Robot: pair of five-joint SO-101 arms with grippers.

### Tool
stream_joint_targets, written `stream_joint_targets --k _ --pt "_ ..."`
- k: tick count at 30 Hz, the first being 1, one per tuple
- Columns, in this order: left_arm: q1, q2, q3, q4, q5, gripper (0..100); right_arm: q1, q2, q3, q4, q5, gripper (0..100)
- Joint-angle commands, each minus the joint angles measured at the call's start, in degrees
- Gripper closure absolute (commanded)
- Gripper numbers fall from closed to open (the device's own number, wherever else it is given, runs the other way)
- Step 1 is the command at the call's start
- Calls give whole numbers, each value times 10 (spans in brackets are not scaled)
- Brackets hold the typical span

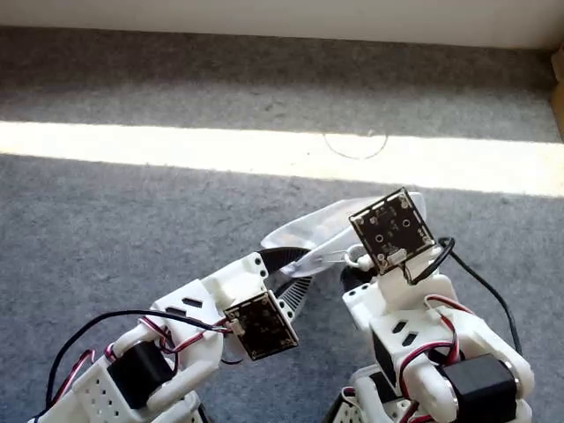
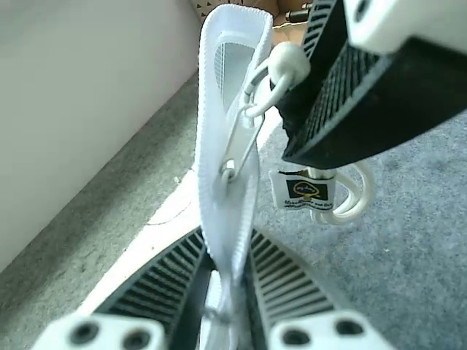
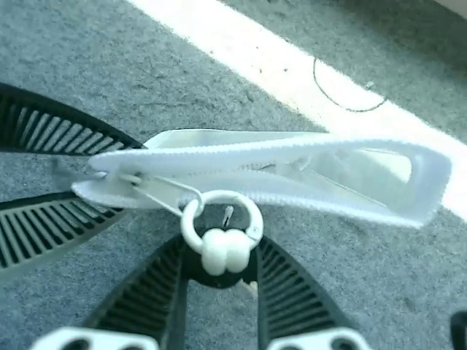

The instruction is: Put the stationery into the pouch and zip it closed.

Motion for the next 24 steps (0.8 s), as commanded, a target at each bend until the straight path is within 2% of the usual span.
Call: stream_joint_targets --k 1,9,16,24 --pt "-15 -7 -7 -1 -4 993 8 0 -29 -22 -5 993" --pt "-15 -7 -7 -1 -4 993 8 0 -29 -63 -32 993" --pt "-15 -7 -5 0 -4 993 76 0 -29 -97 -33 993" --pt "-15 -7 -5 1 -4 993 80 0 -29 -111 -51 993"
